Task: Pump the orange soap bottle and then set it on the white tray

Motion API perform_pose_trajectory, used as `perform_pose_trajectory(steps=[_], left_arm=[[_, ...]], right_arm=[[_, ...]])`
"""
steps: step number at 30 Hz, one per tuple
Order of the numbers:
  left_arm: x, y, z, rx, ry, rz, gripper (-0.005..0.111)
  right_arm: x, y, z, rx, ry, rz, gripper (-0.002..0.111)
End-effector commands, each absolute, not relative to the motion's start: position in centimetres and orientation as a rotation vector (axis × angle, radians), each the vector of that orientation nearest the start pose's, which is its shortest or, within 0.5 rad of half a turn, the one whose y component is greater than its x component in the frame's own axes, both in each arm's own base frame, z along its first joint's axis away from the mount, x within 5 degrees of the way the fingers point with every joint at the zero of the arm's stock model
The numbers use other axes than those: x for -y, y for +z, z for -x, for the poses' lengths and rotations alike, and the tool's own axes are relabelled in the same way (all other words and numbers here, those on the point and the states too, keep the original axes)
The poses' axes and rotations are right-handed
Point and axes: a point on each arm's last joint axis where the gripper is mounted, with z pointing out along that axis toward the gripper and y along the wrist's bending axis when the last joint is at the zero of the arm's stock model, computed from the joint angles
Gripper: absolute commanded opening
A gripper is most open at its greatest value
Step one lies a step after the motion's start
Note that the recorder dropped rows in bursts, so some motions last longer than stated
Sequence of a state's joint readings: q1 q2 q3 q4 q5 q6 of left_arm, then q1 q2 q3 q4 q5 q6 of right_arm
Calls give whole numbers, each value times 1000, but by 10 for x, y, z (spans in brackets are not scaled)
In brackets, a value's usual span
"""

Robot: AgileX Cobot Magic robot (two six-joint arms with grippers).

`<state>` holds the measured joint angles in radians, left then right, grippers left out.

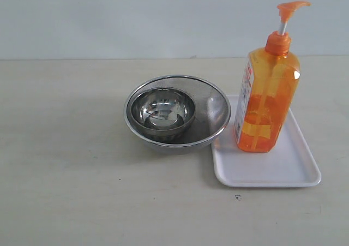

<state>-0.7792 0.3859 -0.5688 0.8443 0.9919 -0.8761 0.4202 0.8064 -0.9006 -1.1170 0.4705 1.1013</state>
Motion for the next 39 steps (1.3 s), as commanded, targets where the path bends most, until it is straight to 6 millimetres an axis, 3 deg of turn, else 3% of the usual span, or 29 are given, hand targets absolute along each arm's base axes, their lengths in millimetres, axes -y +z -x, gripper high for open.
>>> perform_pose_trajectory(steps=[1,8,13,39], left_arm=[[-7,317,-75,-1962,-9,-42,5],[-7,317,-75,-1962,-9,-42,5],[-7,317,-75,-1962,-9,-42,5],[-7,317,-75,-1962,-9,-42,5]], right_arm=[[-18,418,-146,-1637,-48,-72,30],[-9,415,-134,-1690,-100,-82,28],[-5,410,-133,-1743,-147,-119,0],[9,389,-122,-2001,-348,-173,0]])
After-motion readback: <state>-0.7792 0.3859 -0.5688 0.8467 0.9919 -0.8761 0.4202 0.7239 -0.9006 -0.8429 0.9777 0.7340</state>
